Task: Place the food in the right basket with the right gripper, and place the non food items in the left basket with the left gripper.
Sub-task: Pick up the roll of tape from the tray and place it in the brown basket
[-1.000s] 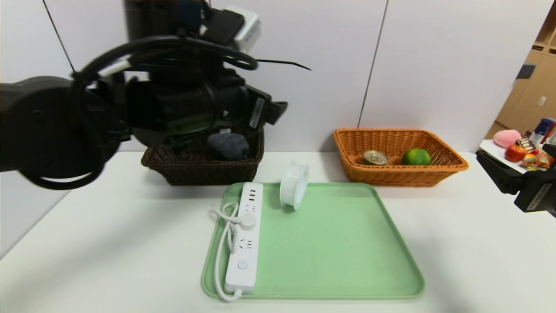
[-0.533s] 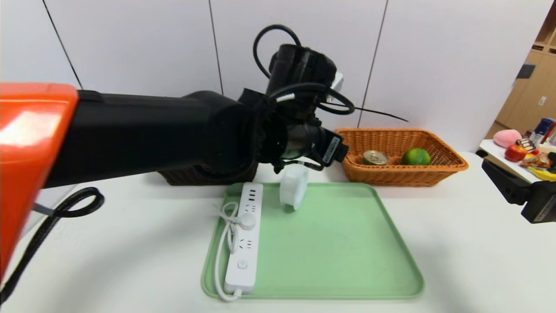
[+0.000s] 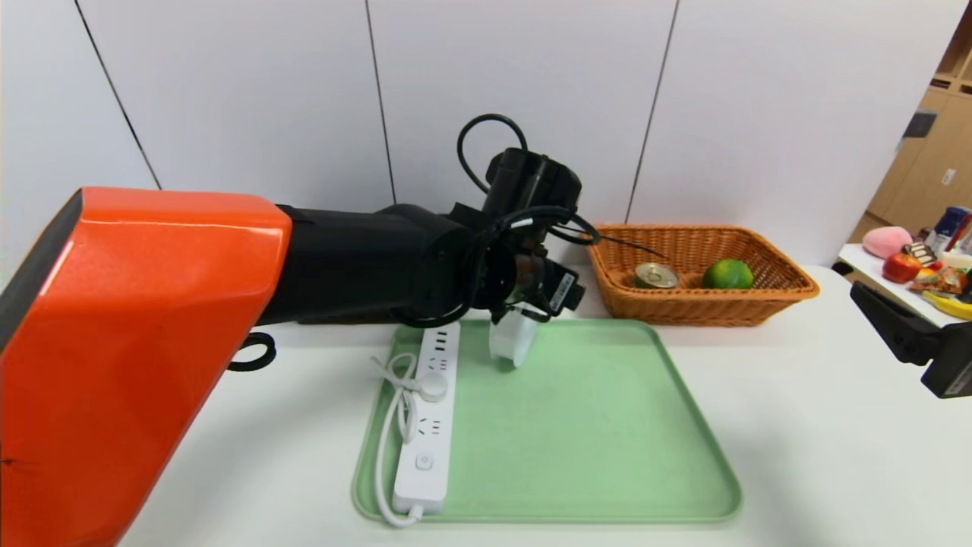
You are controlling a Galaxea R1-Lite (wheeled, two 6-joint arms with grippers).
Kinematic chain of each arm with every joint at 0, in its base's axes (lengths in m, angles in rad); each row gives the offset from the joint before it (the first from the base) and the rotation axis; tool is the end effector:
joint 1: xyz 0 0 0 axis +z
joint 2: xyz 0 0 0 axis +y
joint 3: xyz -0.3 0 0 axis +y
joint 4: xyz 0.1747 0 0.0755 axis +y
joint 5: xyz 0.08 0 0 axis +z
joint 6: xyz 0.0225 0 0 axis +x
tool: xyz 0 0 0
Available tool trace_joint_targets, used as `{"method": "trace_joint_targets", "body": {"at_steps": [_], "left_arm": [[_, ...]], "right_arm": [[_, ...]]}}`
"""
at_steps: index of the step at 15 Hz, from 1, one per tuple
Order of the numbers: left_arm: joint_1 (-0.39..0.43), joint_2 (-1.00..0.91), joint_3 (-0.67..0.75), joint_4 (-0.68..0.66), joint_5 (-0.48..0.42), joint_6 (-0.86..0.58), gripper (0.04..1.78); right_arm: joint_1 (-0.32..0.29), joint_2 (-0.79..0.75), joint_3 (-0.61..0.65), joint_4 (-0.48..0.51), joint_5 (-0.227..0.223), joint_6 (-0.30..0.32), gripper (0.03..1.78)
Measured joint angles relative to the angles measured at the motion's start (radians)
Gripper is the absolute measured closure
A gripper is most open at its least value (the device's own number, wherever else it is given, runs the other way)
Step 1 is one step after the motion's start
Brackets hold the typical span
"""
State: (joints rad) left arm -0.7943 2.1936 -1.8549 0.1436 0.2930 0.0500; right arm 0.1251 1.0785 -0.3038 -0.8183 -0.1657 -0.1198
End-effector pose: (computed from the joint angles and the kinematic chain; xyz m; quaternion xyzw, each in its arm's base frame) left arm 0.3234 -0.3199 0.2097 0.1470 0.1983 -0.2459 0.9373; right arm 0.1373 0.0135 0.2006 -0.0567 -0.0203 -0.0215 0.9980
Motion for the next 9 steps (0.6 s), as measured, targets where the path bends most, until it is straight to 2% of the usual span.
{"method": "trace_joint_targets", "body": {"at_steps": [5,9], "left_arm": [[0.001,0.004,0.026,0.006,0.053,-0.021,0.13],[-0.003,-0.016,0.033,0.134,0.067,-0.073,0.13]], "right_arm": [[0.0,-0.004,0.0,0.0,0.014,0.001,0.12],[0.0,-0.003,0.002,-0.001,0.014,0.005,0.11]]}}
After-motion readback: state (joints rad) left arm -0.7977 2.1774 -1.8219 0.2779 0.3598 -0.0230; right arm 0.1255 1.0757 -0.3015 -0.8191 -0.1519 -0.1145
